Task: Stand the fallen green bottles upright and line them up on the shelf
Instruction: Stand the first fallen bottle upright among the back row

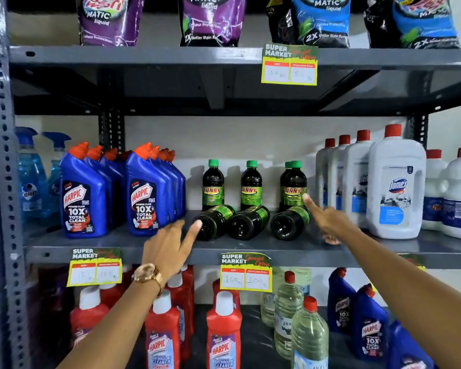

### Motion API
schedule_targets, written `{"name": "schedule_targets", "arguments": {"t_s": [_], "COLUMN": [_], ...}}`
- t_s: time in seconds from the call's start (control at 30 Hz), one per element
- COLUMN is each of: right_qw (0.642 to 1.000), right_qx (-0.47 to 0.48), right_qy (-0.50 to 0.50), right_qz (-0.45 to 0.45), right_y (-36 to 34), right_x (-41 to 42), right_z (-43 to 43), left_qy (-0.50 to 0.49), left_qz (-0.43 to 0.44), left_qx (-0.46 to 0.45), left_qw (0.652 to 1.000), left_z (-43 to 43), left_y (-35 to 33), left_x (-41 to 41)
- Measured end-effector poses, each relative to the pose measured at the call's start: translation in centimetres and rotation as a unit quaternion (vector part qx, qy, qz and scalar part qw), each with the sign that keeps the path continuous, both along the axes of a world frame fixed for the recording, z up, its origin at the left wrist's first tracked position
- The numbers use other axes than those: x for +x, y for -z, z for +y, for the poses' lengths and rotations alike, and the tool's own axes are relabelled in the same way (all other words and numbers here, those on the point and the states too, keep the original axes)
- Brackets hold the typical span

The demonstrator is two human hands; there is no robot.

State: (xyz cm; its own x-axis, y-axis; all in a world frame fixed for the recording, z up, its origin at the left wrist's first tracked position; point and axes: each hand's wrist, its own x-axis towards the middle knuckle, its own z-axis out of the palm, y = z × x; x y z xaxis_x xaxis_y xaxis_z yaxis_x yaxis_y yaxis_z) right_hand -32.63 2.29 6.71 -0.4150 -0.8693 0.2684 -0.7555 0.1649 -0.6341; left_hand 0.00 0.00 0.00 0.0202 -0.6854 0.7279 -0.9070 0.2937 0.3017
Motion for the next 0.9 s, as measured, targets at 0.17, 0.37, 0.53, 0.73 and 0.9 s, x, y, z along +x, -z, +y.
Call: {"name": "schedule_targets", "arguments": {"t_s": [0.17,0.37,0.53,0.73,0.9], "right_qw": [0.994,0.994,0.994,0.986,0.970], "right_qx": [0.073,0.080,0.022,-0.087,-0.183], "right_qy": [-0.018,0.011,0.079,0.072,0.037], "right_qz": [-0.076,-0.074,-0.066,-0.124,-0.155], "right_y": [-0.5,-0.3,1.8,2.4,2.2], "right_x": [1.3,1.8,0.9,0.7,1.2], "right_z": [-1.4,-4.5,-4.7,-4.7,-4.6], "left_qy": [-0.062,-0.064,-0.066,-0.064,-0.064], "left_qz": [-0.154,-0.130,-0.110,-0.107,-0.110], "left_qx": [-0.073,-0.118,-0.118,-0.126,-0.126], "left_qw": [0.983,0.982,0.985,0.984,0.984], "left_z": [-0.1,-0.1,-0.5,-0.6,-0.5], "left_y": [1.1,1.3,1.5,1.6,1.6], "left_x": [-0.5,-0.5,-0.6,-0.5,-0.6]}}
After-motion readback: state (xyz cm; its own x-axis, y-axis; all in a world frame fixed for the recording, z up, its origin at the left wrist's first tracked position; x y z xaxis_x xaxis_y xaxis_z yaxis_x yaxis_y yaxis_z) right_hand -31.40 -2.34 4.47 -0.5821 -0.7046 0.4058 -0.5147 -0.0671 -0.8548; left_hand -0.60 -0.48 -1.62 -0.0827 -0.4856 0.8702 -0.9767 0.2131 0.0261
